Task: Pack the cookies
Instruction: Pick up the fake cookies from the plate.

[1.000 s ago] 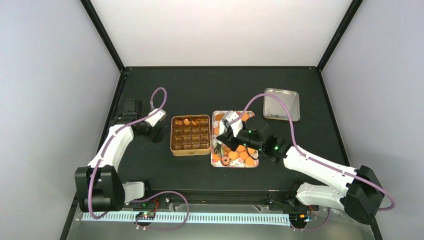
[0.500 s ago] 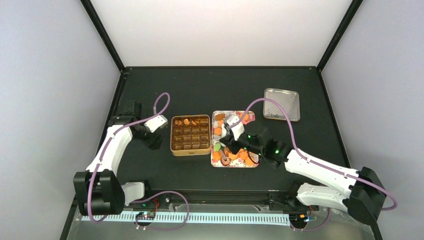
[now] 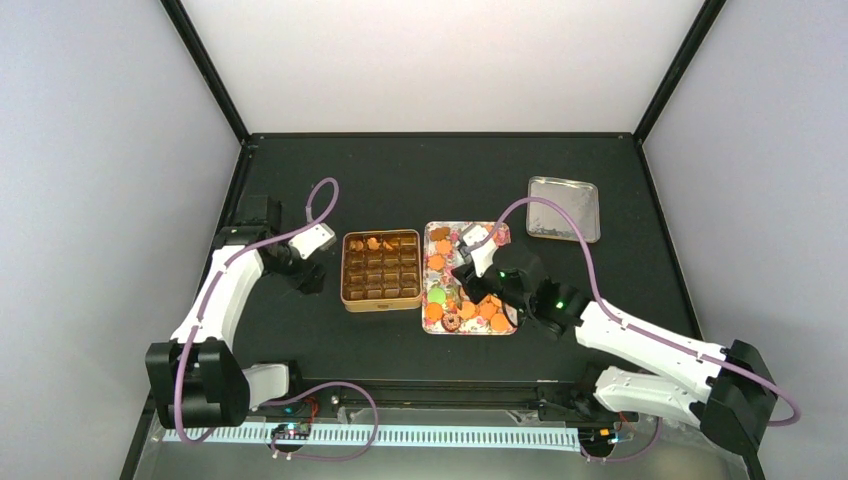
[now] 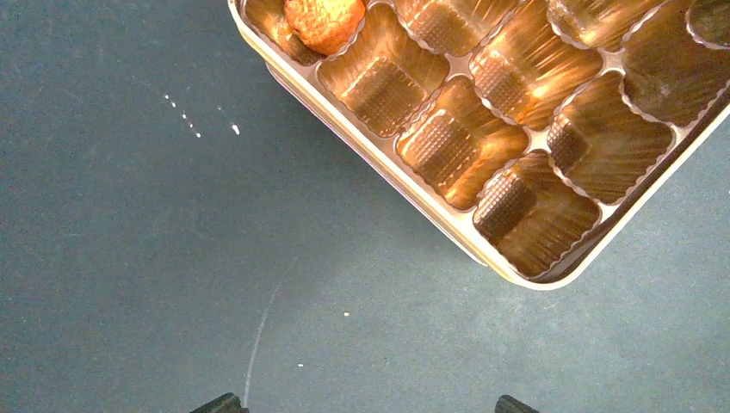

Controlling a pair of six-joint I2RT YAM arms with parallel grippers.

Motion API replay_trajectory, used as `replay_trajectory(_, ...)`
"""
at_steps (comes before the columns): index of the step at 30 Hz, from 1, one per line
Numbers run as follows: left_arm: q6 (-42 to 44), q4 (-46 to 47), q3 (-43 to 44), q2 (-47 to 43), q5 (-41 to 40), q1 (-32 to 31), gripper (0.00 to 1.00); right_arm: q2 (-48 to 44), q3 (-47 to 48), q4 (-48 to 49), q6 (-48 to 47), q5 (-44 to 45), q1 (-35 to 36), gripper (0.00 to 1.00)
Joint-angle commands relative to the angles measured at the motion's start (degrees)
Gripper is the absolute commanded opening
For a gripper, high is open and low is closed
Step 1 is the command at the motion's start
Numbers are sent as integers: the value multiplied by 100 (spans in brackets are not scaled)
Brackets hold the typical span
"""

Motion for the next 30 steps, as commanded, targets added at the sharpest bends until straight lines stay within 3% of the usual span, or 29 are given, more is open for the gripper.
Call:
replay_trajectory(1,-177,138,63,41,201,-17,77,-203,-133,35,124,167,15,34)
replay_trajectory(11,-324,394,-289,-212,320,-21,77,-256,-446,75,521,-171,16,33)
replay_trajectory(16,-453,491,-278,-243,375,-12,77,-443,-497,83,583,-64,14,24)
replay_trajectory(22,-600,575,-310,-253,397,-15,77,-528,-94,-149,347,32,16,13)
replay_trajectory(30,-813,707,-416,-308,386,-16,77,-382,616,-332,-86,127,10,11)
